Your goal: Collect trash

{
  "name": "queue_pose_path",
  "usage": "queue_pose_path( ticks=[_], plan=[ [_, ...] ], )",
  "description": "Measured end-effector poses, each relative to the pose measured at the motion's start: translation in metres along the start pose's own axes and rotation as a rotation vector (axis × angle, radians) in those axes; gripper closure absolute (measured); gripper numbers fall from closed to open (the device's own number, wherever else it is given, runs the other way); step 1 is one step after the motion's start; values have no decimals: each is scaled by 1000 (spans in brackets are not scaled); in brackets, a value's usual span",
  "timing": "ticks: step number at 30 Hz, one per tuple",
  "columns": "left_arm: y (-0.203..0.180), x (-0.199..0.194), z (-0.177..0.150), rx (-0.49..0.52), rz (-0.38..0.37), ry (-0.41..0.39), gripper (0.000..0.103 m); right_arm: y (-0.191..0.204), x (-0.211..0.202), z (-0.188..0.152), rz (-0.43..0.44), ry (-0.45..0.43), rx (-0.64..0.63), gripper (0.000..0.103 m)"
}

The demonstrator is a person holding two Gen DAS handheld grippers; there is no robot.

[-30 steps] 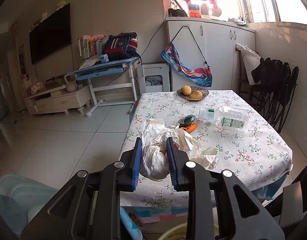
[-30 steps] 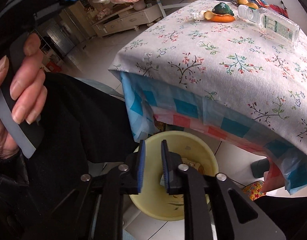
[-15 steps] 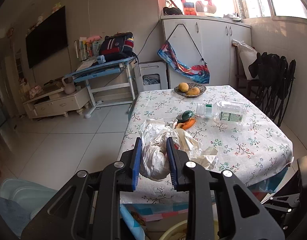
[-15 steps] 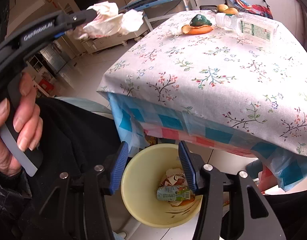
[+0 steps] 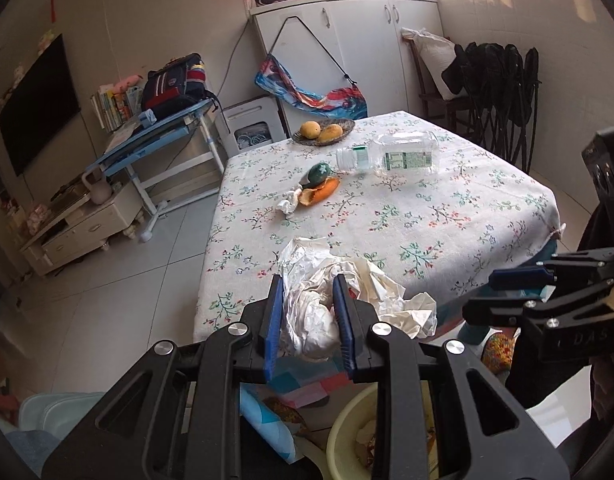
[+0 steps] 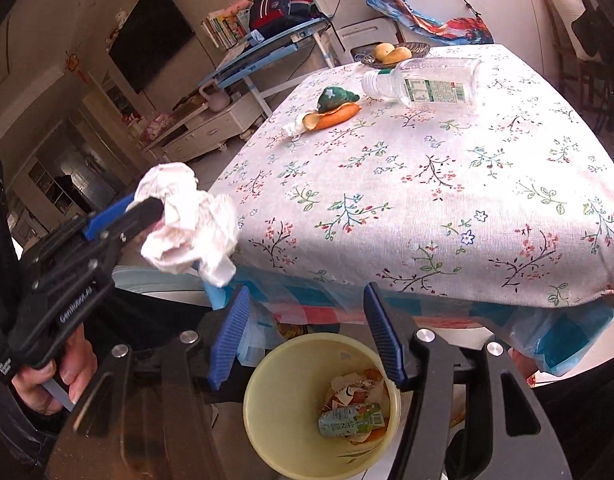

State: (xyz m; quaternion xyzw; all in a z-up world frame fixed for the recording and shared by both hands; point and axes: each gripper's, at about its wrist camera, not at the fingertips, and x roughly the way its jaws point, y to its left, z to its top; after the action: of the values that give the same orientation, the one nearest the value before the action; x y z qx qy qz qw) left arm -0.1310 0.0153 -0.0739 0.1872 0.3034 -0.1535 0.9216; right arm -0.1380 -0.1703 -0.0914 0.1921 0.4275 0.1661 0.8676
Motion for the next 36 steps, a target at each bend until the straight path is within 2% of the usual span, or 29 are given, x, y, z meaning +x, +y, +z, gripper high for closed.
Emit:
queue_pose_path(
  ticks=[12, 16, 23, 27, 30, 32, 36],
  plan=[
    [-50, 6, -40, 272, -134, 163, 78, -5, -5, 2, -7, -27, 27, 41],
    [-61, 6, -50, 340, -170, 198, 73, -5, -6, 3, -7, -31, 31, 40],
    [-66, 2, -53, 360, -188, 196, 61, -6, -7, 3, -8, -29, 31, 39],
    [-59, 1, -47, 324, -149, 168, 60, -7, -7, 4, -10, -33, 32, 39],
    [-43, -1, -35, 247, -69, 111, 54, -6, -8, 3, -12, -39, 29, 39],
    [-28, -3, -25, 171, 5, 60, 43, -4, -8, 4, -20, -47, 21, 39],
    [9, -6, -8, -29, 108, 2, 34, 0, -9, 4, -39, -62, -8, 39]
  ],
)
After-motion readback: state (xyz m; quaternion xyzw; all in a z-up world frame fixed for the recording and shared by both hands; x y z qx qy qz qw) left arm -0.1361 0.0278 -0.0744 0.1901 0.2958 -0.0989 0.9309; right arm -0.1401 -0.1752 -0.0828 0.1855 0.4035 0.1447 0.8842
